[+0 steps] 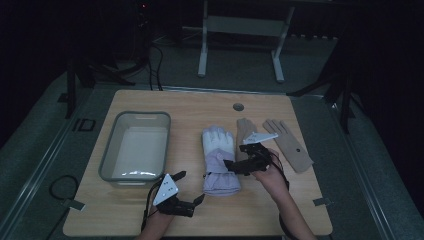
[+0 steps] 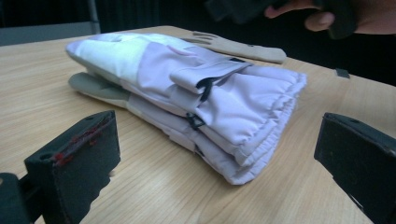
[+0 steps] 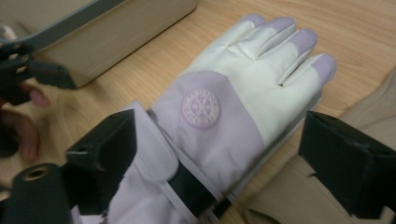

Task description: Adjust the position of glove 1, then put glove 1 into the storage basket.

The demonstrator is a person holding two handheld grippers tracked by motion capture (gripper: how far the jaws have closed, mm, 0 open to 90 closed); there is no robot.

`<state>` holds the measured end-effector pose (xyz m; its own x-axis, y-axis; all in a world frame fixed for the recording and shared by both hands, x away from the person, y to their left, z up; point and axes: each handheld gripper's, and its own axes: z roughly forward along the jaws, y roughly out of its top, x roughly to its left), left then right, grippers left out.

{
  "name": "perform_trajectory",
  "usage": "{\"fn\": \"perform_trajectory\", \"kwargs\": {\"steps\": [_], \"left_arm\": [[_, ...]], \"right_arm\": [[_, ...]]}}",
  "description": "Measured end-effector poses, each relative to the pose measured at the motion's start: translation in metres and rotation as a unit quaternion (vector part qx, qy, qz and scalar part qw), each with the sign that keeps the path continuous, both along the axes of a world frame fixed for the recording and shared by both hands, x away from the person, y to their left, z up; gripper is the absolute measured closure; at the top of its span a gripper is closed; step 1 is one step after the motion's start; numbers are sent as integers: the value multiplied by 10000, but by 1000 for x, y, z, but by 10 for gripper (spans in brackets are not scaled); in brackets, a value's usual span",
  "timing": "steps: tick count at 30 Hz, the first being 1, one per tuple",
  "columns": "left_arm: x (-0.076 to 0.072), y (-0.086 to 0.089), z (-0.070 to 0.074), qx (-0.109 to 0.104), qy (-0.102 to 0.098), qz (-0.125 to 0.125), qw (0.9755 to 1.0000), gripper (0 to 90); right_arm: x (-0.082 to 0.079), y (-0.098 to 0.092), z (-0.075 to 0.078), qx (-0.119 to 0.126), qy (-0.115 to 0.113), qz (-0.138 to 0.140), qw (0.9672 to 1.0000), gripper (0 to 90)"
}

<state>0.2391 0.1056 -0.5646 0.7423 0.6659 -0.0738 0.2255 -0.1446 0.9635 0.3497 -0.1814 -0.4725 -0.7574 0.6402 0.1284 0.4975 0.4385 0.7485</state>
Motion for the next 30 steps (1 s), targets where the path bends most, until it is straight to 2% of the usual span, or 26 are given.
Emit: {"fn": "perform_trajectory", "kwargs": {"steps": [2,3,4,6,8,9,11,12,14,15,16,18,19,20,21,22,23,25,27,30], "left_arm": [[-1,-2,0,87,-40,7,10000,2],[-1,-2,1,129,2,16,9999,2],[-1,-3,2,146,50,-2,9999,2],[-3,-5,7,261,92,168,9995,2],[-3,-4,14,196,222,187,9994,2],[-3,-5,18,230,324,272,9988,5],[-1,-5,26,150,570,283,9979,42],[-1,-6,31,129,693,330,9970,46],[1,-9,39,215,875,398,9951,66],[3,-12,43,297,923,367,9946,75],[4,-14,48,351,917,349,9946,81],[7,-23,57,539,939,381,9934,130],[10,-27,62,548,925,363,9935,141],[12,-31,66,637,897,417,9931,158],[15,-36,69,745,893,463,9921,184],[19,-40,71,808,902,519,9913,191],[23,-43,71,853,970,626,9896,220],[31,-48,67,809,1307,745,9853,221],[37,-52,60,915,1491,839,9810,221],[43,-56,46,1100,1898,856,9719,221]], "right_arm": [[1,-13,-2,177,-146,-20,9997,139],[1,-18,-4,250,-331,-28,9991,139],[0,-22,-5,239,-502,-78,9984,148],[-3,-29,-7,256,-614,-146,9977,154],[-6,-34,-10,233,-380,-85,9990,162],[-7,-36,-12,225,-242,-141,9994,166],[-8,-38,-16,287,-73,-149,9995,156],[-9,-38,-18,325,-16,-179,9993,111],[-11,-36,-20,327,23,-178,9993,107],[-12,-33,-20,320,0,-308,9990,108],[-11,-31,-20,336,46,-317,9989,124],[-9,-27,-18,236,6,-492,9985,212],[-7,-26,-16,239,3,-516,9984,318],[-5,-24,-16,308,58,-607,9977,378],[-3,-22,-15,346,81,-722,9968,386],[-1,-20,-15,289,55,-785,9965,449],[1,-18,-16,298,70,-848,9959,475],[6,-15,-19,473,345,-813,9950,497],[8,-13,-25,349,473,-929,9939,486],[13,-12,-36,353,852,-948,9912,475]]}}
